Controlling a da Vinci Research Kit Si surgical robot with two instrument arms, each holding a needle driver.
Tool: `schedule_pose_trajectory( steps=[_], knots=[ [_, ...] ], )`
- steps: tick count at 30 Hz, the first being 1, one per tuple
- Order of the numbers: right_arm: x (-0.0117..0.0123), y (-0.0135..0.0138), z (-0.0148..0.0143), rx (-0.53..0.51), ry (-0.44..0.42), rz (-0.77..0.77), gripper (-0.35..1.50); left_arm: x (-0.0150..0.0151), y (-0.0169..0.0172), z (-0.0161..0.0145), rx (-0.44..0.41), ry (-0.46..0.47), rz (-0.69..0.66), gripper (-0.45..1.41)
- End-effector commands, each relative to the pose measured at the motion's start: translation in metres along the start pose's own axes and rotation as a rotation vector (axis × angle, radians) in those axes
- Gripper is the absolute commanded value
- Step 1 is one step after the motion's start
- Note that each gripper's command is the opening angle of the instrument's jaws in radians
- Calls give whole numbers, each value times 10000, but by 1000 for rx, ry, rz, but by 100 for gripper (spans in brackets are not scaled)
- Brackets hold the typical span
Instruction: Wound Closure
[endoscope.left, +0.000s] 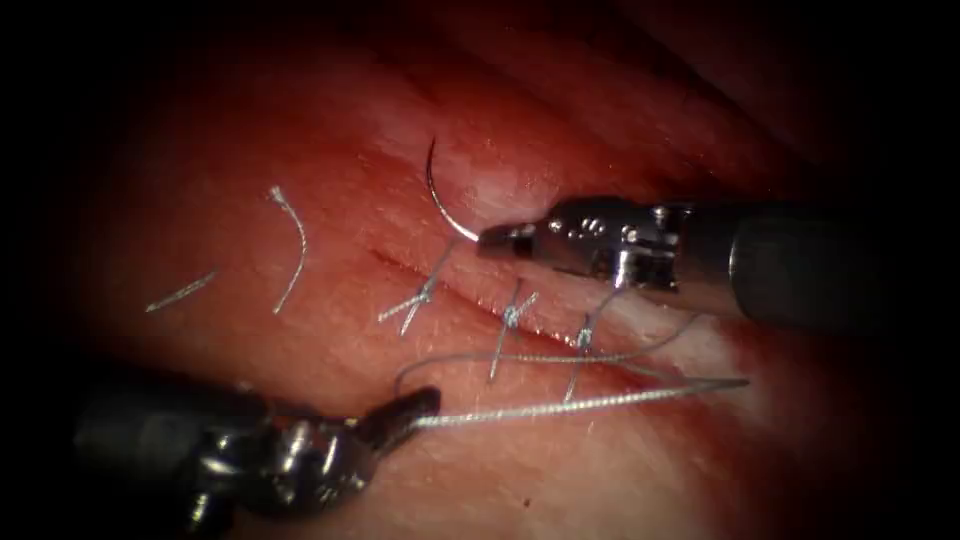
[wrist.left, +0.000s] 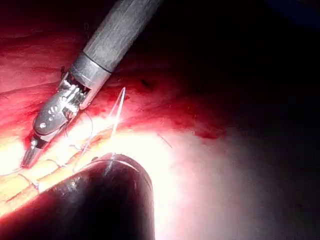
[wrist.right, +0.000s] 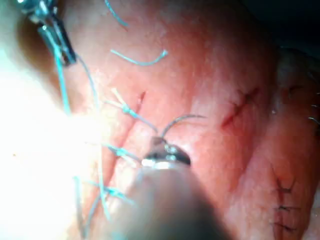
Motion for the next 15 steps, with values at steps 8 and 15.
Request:
schedule_pose_trajectory(
  steps=[8, 15],
  knots=[
    [10, 7, 24, -8, -17, 64, 12, 0, 6, 2, -2, 4, 3, -45],
    [10, 2, 26, 14, -19, 100, 98, -1, 7, 1, -2, 5, 3, -45]
  ],
)
